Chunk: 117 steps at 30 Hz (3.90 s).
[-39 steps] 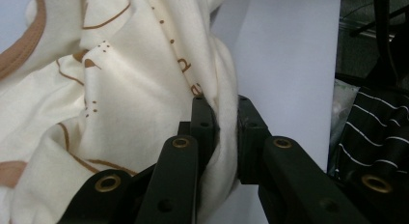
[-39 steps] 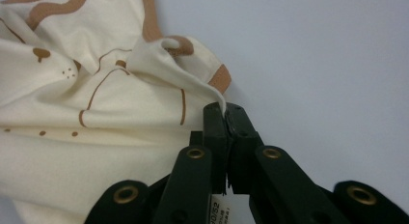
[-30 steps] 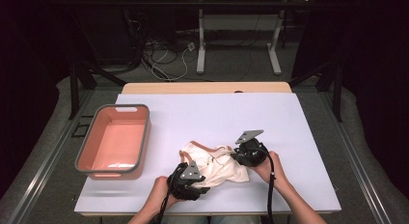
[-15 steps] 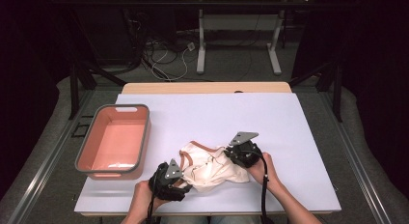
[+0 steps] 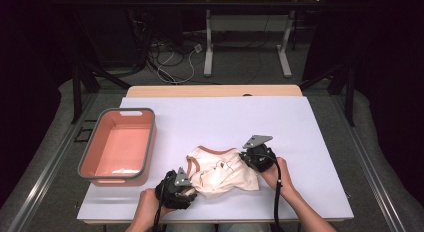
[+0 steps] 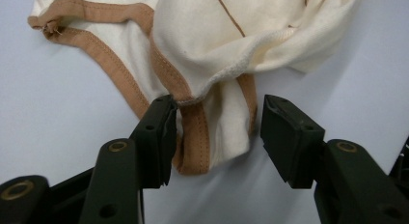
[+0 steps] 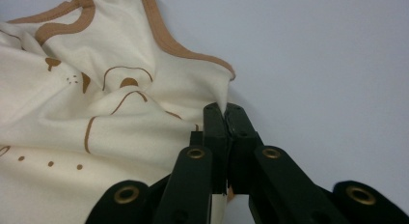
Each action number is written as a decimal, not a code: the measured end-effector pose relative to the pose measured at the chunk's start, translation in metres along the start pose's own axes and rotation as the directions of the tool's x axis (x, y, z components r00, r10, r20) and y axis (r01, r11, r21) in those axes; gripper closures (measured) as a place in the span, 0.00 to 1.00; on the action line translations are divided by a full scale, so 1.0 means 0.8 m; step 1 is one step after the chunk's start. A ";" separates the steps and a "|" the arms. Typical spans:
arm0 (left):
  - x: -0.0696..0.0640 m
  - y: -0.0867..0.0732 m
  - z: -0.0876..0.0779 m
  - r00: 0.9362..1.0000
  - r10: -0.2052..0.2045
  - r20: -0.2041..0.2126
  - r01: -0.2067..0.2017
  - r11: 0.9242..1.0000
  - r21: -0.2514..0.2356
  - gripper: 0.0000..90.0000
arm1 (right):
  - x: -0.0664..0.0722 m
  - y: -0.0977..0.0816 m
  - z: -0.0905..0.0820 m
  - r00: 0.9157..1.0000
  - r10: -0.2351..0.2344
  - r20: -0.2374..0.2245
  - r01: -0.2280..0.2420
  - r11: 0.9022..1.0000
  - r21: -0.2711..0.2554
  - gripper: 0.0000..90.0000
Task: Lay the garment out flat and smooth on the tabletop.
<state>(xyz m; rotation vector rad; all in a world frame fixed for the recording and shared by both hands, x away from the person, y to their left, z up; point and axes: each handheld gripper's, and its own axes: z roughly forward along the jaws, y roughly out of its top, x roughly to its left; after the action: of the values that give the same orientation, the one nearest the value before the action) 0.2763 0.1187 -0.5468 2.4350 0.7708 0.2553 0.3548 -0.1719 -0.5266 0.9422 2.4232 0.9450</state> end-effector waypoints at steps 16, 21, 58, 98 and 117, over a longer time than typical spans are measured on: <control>0.010 0.020 0.015 0.987 0.066 -0.146 -0.066 0.998 0.002 0.93 | -0.018 -0.007 -0.012 0.997 0.060 0.055 -0.060 0.998 -0.008 0.99; 0.021 0.033 0.022 0.976 0.059 -0.208 -0.062 0.998 -0.007 0.93 | -0.024 -0.009 -0.015 0.993 0.081 0.082 -0.081 0.997 -0.013 0.99; 0.017 0.039 -0.008 0.977 0.029 -0.209 -0.059 0.988 -0.142 0.32 | -0.028 -0.016 -0.010 0.995 0.101 0.023 -0.101 0.995 0.017 0.65; -0.042 0.057 0.039 0.971 0.194 -0.141 -0.213 0.968 -0.133 0.62 | 0.005 -0.053 -0.047 0.986 0.104 -0.134 -0.096 0.994 0.059 0.26; -0.026 0.055 0.038 0.978 0.170 -0.121 -0.188 0.969 -0.157 0.91 | 0.025 -0.059 -0.047 0.990 0.042 -0.136 -0.033 0.997 0.068 0.96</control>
<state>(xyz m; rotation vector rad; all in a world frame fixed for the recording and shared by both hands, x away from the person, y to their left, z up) 0.2907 0.0629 -0.5468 2.3459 0.5488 0.5038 0.2991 -0.2010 -0.5349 0.9783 2.5737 0.9784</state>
